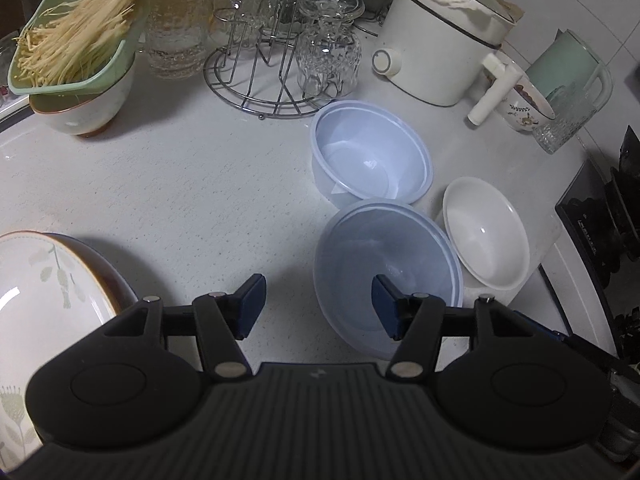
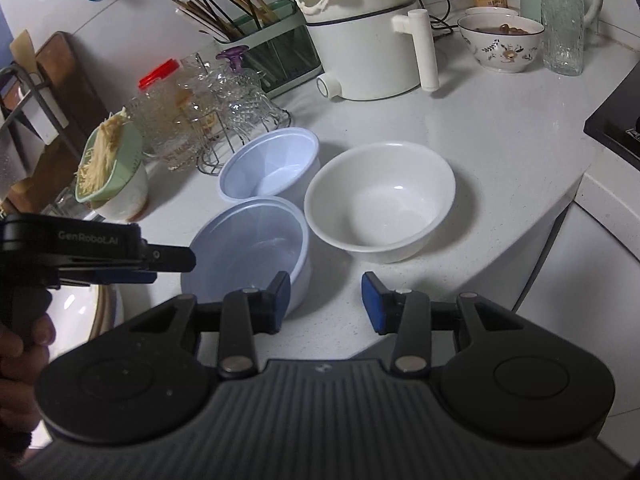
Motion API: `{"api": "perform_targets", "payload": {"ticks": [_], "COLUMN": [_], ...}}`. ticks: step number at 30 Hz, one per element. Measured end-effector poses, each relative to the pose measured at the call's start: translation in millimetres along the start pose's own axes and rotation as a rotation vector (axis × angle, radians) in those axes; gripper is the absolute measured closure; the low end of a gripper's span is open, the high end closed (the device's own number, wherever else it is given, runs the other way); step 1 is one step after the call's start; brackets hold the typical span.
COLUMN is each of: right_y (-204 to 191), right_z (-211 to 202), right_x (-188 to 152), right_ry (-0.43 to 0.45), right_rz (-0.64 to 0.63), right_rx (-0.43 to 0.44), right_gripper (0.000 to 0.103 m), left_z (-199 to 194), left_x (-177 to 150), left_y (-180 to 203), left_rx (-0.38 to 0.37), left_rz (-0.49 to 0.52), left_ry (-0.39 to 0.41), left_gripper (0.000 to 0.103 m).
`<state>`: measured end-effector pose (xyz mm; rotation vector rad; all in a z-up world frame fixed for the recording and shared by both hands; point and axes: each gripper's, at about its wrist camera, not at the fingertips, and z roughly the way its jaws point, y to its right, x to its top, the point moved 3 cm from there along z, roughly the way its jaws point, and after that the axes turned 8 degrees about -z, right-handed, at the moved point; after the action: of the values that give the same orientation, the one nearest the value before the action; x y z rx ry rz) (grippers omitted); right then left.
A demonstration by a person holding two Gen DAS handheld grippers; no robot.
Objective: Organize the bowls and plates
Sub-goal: 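Withdraw both grippers and move toward the light blue plastic bowl, then close both grippers on the light blue bowl rim and lift it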
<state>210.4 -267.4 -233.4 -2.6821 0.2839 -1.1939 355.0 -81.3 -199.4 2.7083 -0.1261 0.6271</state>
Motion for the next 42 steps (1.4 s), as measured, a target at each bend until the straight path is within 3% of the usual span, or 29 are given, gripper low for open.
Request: {"api": "perform_targets", "payload": {"ticks": [10, 13, 18, 23, 28, 42], "right_y": [2.5, -0.6, -7.7, -10.4, -14.5, -56.5], "right_z": [2.3, 4.2, 9.4, 25.7, 38.4, 39.7], "right_x": [0.7, -0.5, 4.2, 7.9, 4.9, 5.7], "right_ry": [0.001, -0.002, 0.012, -0.005, -0.044, -0.062], "right_rz": [0.002, -0.009, 0.007, 0.016, 0.016, -0.081], "right_rx": [-0.005, -0.004, 0.041, 0.044, 0.061, 0.165], "right_gripper": [0.06, 0.06, 0.06, 0.061, 0.079, 0.079], "left_z": [9.8, 14.7, 14.7, 18.9, 26.8, -8.6], "left_x": [-2.0, -1.6, 3.0, 6.9, 6.0, 2.8], "left_y": [5.9, 7.9, 2.4, 0.5, 3.6, -36.9], "left_rx": [-0.035, -0.027, -0.005, 0.018, 0.012, 0.076], "left_rz": [-0.038, -0.034, -0.039, -0.034, -0.019, -0.086], "left_ry": [-0.02, -0.028, -0.016, -0.038, -0.062, -0.023], "left_gripper": [0.041, 0.049, 0.052, 0.066, 0.08, 0.08]}}
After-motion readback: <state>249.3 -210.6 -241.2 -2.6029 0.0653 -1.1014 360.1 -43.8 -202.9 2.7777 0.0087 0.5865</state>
